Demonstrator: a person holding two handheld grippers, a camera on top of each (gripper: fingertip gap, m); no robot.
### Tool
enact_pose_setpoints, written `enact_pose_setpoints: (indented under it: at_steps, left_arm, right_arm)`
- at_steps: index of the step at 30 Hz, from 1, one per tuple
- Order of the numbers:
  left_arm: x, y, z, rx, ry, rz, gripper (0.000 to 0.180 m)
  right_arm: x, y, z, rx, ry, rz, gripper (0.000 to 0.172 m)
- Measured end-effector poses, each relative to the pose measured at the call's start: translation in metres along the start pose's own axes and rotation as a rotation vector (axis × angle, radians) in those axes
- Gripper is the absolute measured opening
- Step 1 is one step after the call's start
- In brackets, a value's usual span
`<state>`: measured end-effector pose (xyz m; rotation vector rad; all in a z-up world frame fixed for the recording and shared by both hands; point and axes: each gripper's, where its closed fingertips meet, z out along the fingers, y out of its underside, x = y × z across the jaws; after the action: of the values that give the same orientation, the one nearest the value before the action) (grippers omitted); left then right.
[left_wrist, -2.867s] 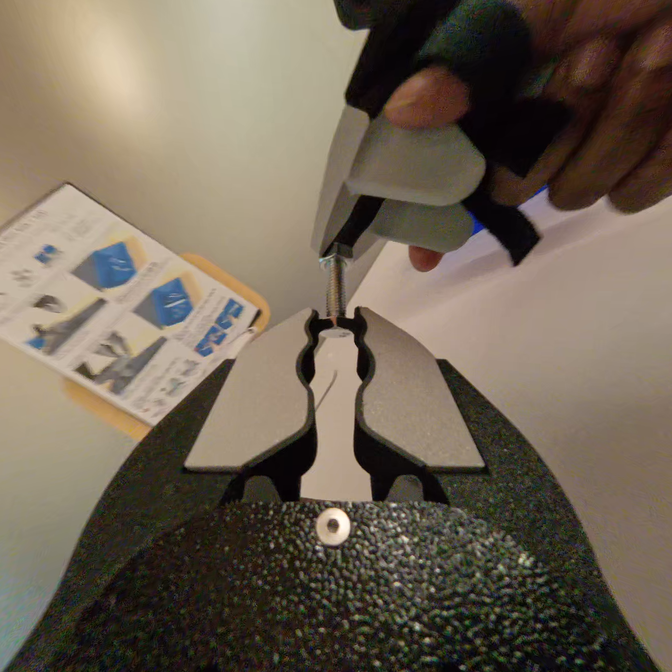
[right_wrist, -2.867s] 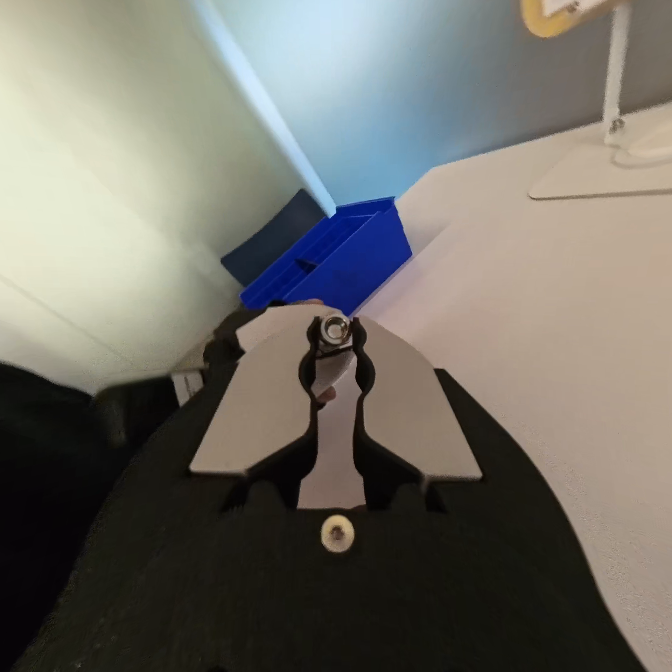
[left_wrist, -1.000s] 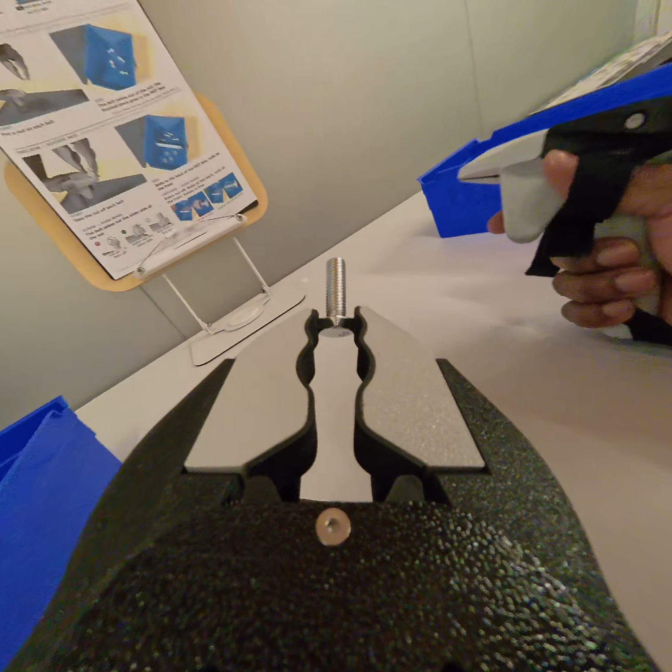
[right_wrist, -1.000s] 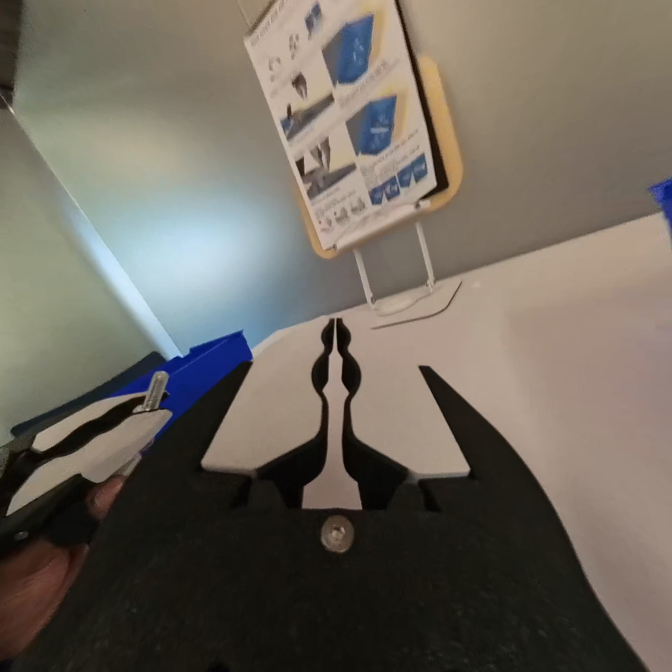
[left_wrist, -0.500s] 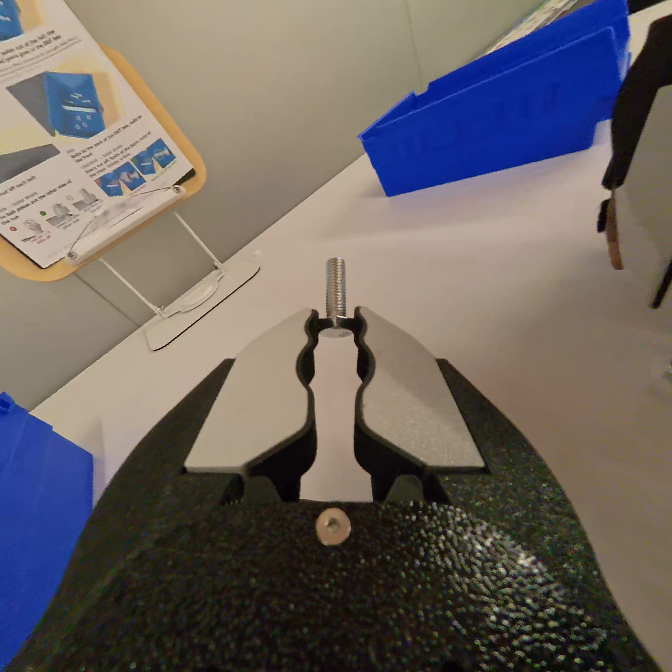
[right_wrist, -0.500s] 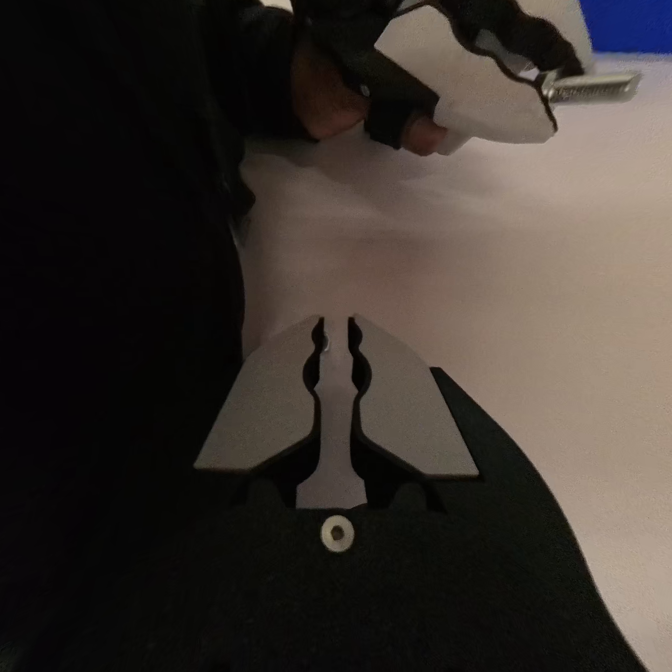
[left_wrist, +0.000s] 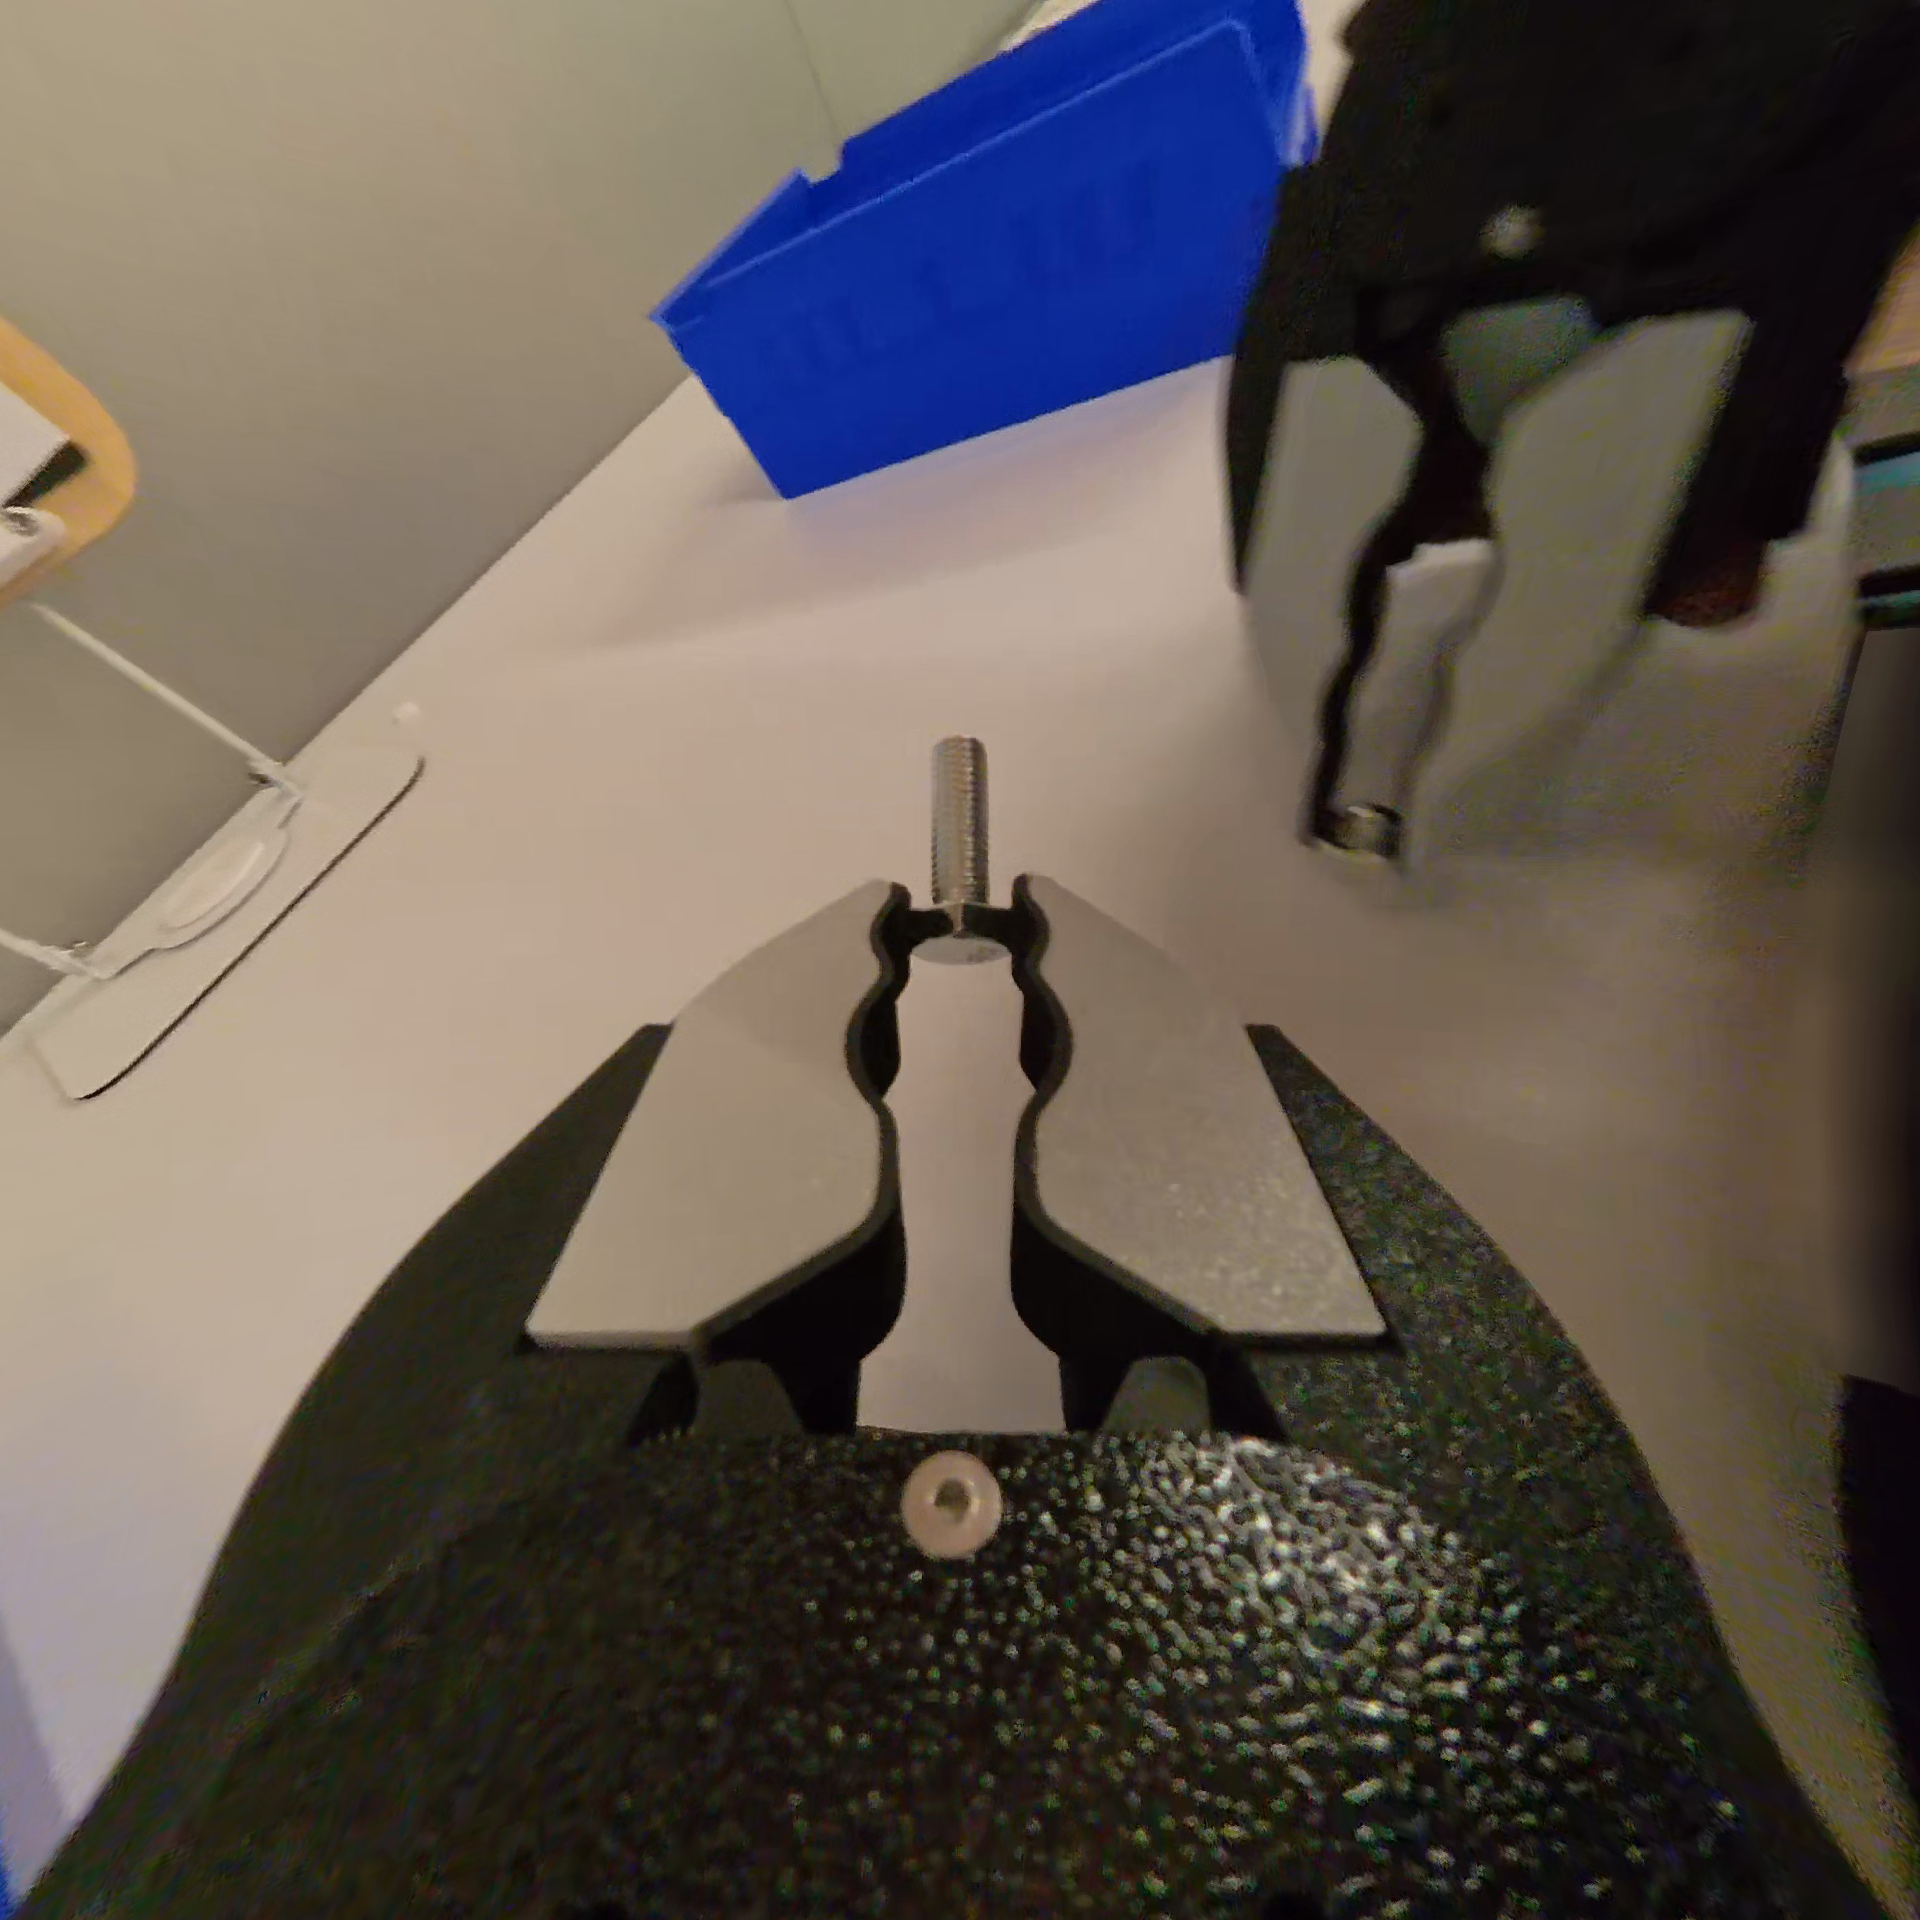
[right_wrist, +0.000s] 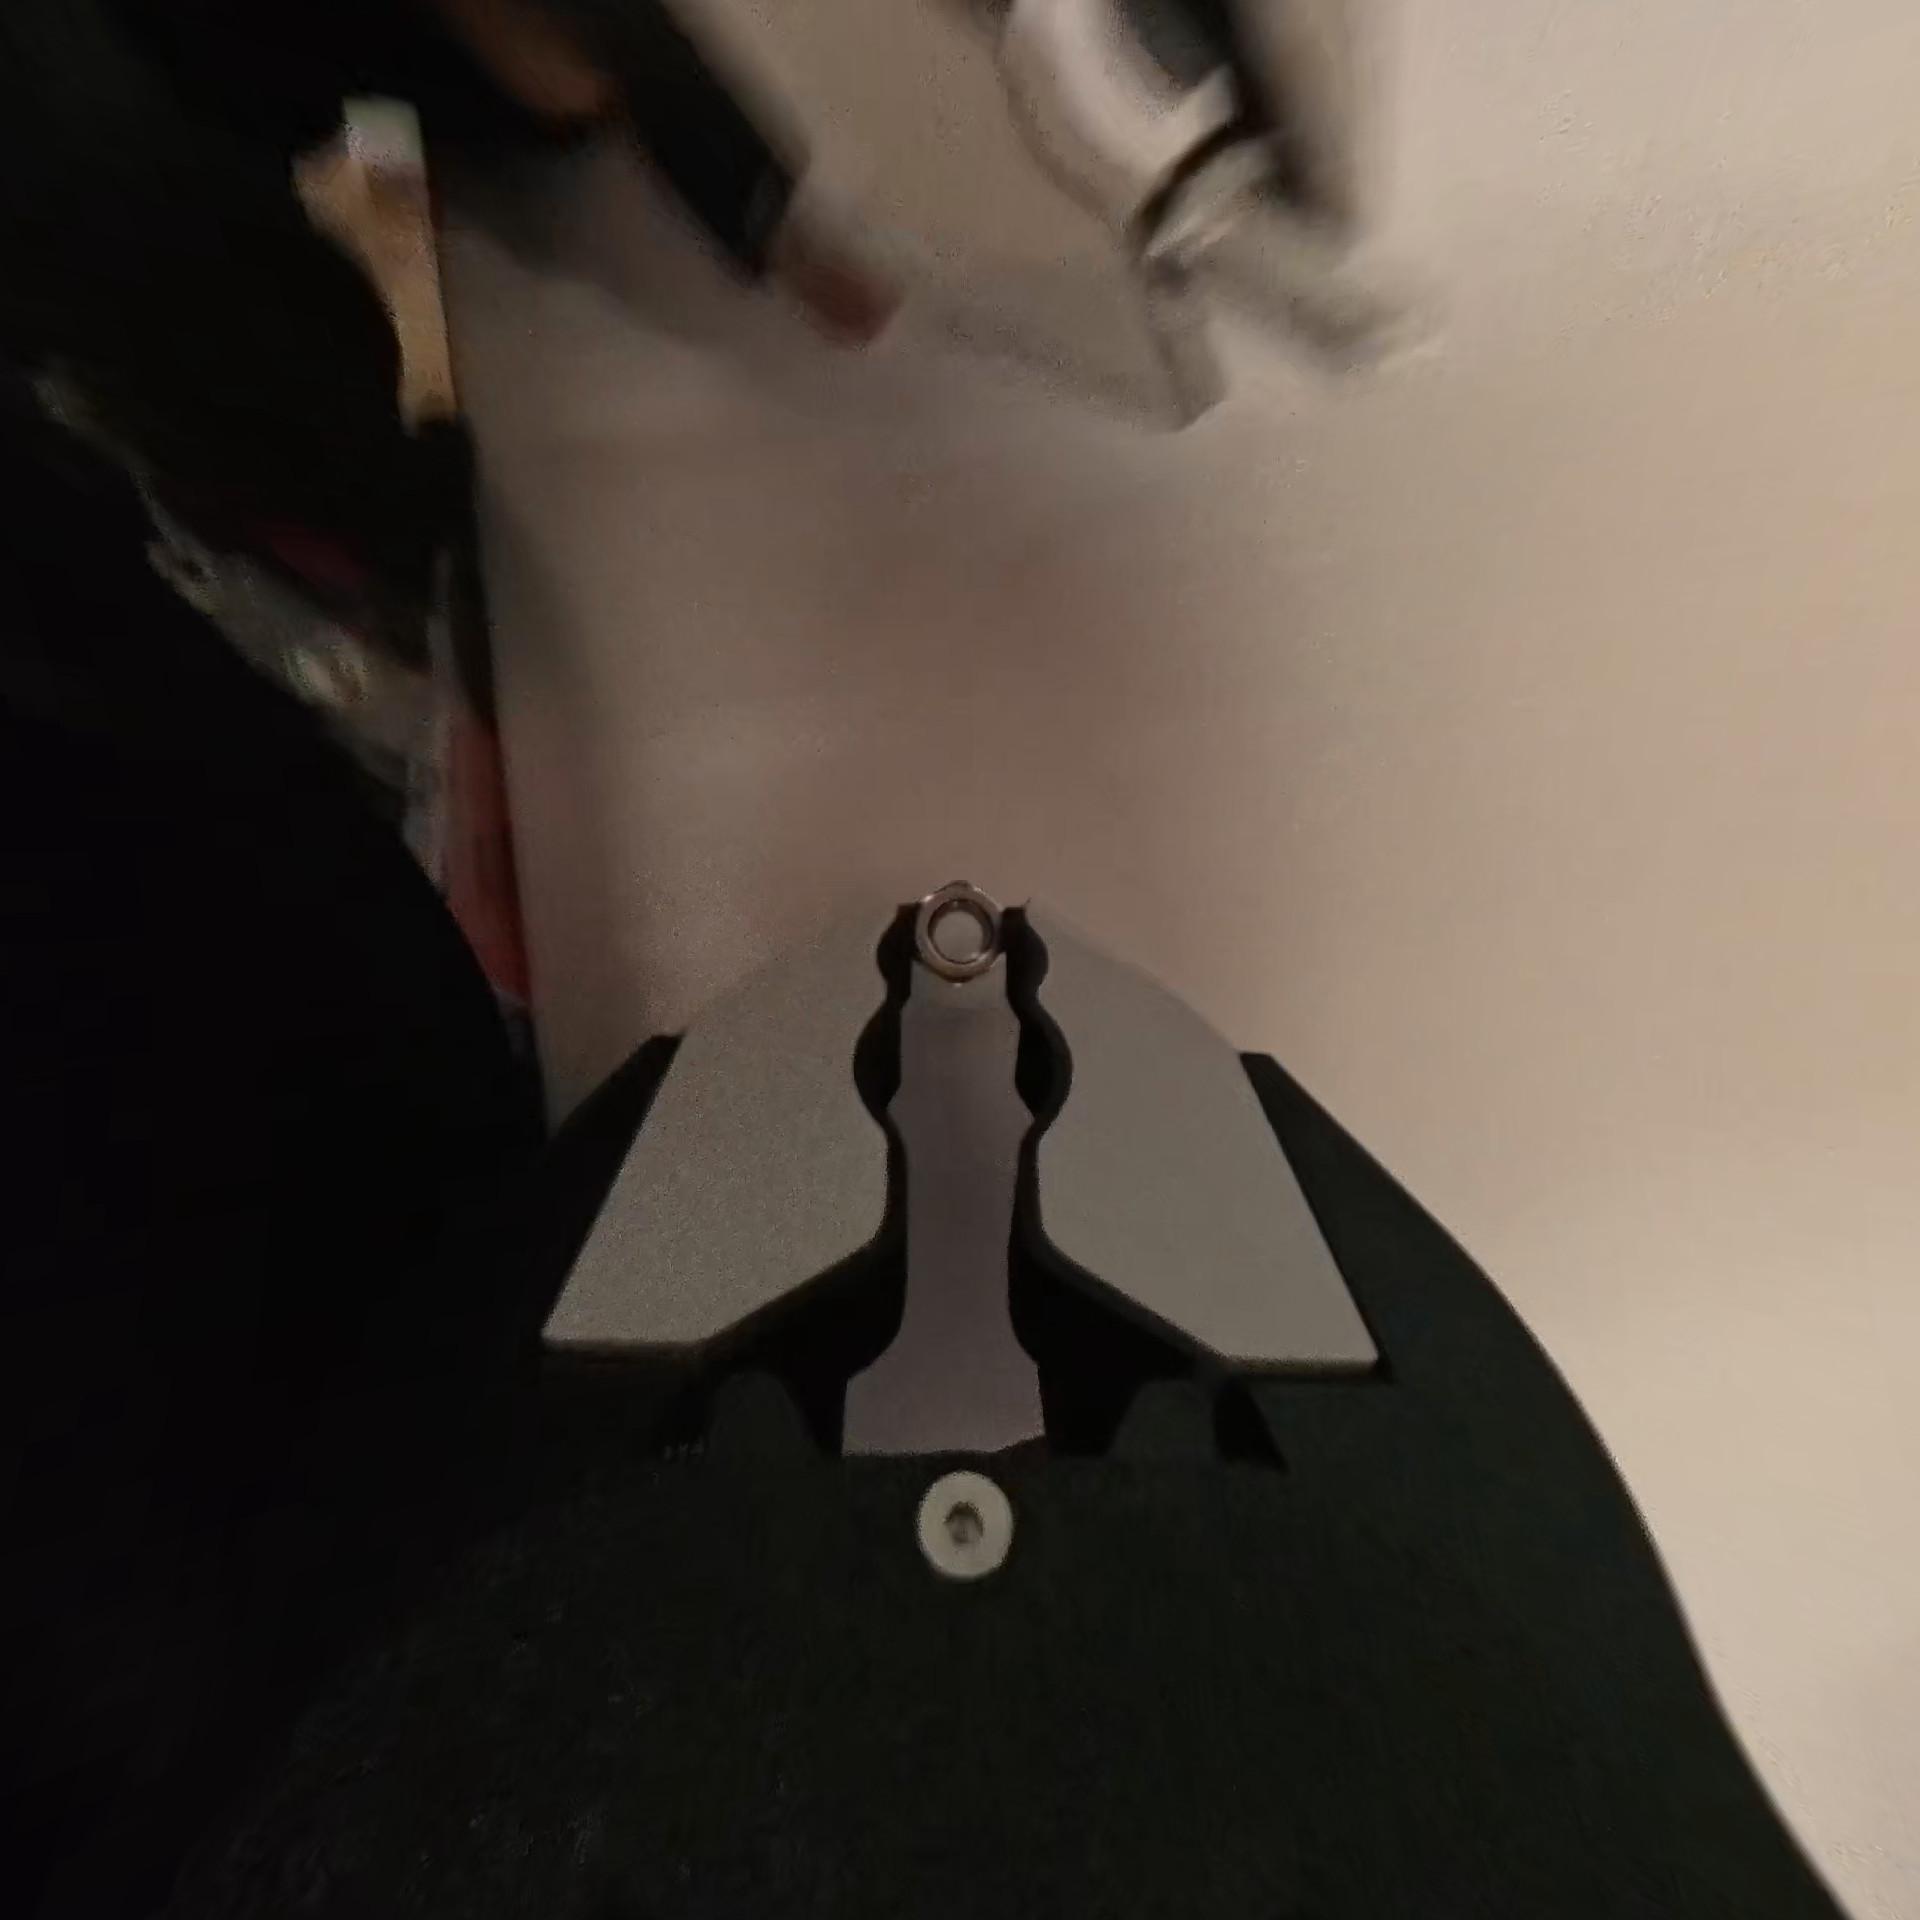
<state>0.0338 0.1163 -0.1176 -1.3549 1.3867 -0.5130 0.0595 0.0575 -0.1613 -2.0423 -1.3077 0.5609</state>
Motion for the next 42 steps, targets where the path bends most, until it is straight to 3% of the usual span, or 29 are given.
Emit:
enact_pose_setpoints:
  at_steps: [4,6,11,18,24,29,42]
  left_arm:
    - [0.017,-0.007,-0.009,0.037,0.117,-0.052,0.018]
    - [0.021,-0.014,-0.012,0.083,0.158,-0.096,0.018]
    - [0.023,-0.032,-0.020,0.208,0.232,-0.207,0.018]
    - [0.024,-0.043,-0.023,0.280,0.258,-0.265,0.018]
    - [0.009,-0.047,-0.025,0.335,0.009,-0.108,0.018]
    - [-0.013,-0.053,-0.030,0.341,-0.251,0.045,0.018]
    - [-0.048,-0.077,-0.060,0.606,-0.443,-0.081,0.018]
  right_arm:
    - [0.021,-0.074,-0.048,0.531,-0.115,0.289,0.017]
    - [0.021,-0.089,-0.057,0.617,-0.146,0.285,0.017]
    - [0.006,-0.098,-0.046,0.588,-0.137,0.134,0.017]
    - [0.003,-0.104,-0.046,0.615,-0.161,0.163,0.017]
    - [0.008,-0.118,-0.048,0.616,-0.195,0.413,0.017]
    - [0.017,-0.131,-0.048,0.530,-0.101,0.540,0.017]
    - [0.016,-0.184,-0.051,0.351,0.199,0.340,0.018]
